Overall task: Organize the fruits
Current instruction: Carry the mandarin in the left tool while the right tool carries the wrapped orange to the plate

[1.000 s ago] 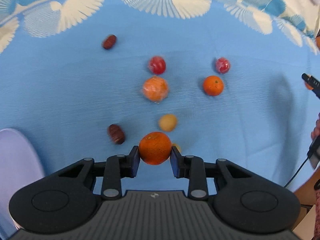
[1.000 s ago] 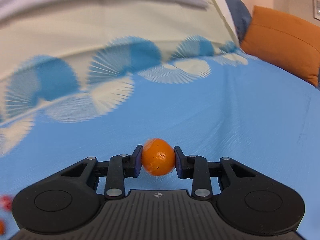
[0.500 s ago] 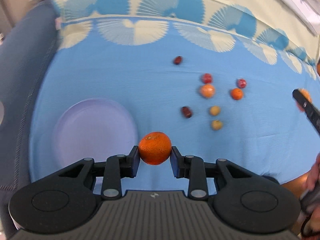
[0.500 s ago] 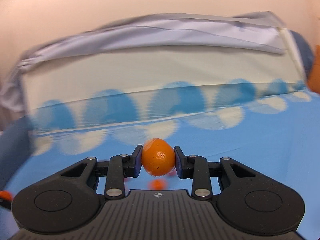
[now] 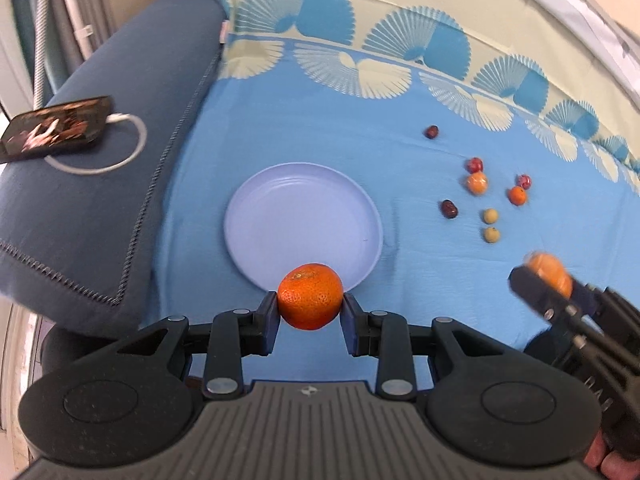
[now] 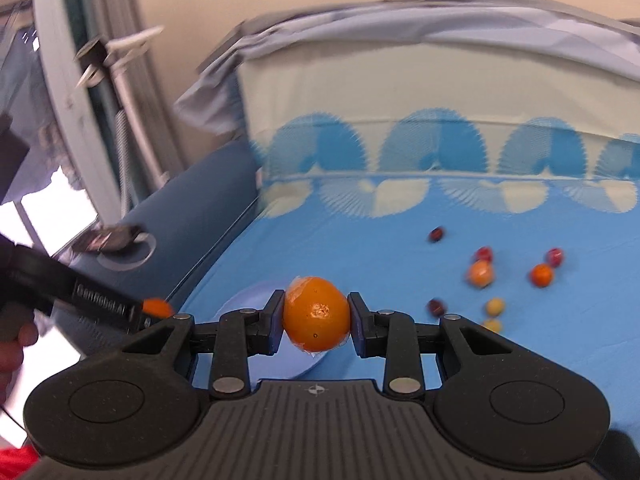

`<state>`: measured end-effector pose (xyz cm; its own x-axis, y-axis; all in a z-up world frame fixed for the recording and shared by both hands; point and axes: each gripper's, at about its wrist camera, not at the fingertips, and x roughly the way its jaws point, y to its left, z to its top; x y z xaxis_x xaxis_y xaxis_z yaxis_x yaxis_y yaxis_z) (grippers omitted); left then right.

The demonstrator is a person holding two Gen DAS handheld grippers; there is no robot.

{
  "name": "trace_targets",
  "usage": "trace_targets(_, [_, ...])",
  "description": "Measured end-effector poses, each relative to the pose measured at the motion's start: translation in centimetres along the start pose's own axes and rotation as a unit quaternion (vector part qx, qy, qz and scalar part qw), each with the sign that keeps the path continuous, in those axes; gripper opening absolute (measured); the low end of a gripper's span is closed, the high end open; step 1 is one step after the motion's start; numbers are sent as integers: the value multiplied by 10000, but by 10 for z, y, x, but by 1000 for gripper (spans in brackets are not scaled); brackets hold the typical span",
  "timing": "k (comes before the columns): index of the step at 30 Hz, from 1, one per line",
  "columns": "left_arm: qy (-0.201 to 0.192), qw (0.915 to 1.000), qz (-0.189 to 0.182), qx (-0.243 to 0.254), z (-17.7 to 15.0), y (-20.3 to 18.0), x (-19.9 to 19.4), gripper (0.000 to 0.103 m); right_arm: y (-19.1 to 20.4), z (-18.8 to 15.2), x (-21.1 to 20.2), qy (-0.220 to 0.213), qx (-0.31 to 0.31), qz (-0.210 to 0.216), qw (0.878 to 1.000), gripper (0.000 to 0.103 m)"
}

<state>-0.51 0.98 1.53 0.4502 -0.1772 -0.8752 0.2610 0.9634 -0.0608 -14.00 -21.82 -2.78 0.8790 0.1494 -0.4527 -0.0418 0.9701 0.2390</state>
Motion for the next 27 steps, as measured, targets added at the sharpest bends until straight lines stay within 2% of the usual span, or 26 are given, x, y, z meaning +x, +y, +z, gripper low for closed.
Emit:
trace_targets(4, [-42, 9999, 53, -99, -10, 21, -1, 36, 31, -8, 4, 211, -225, -11, 9995, 34])
trace_targets(9, [-112, 9996, 34, -238, -17, 43, -4, 36, 59, -9, 5, 266, -595, -72, 9978, 34])
trace_targets(18, [-225, 9993, 4, -303, -19, 55, -6, 36, 71, -6, 12, 405, -888, -112, 9952, 34])
trace_targets(27, [-203, 9992, -55, -329, -19, 54, -5, 36, 71, -6, 15, 442, -910, -159, 9947, 34])
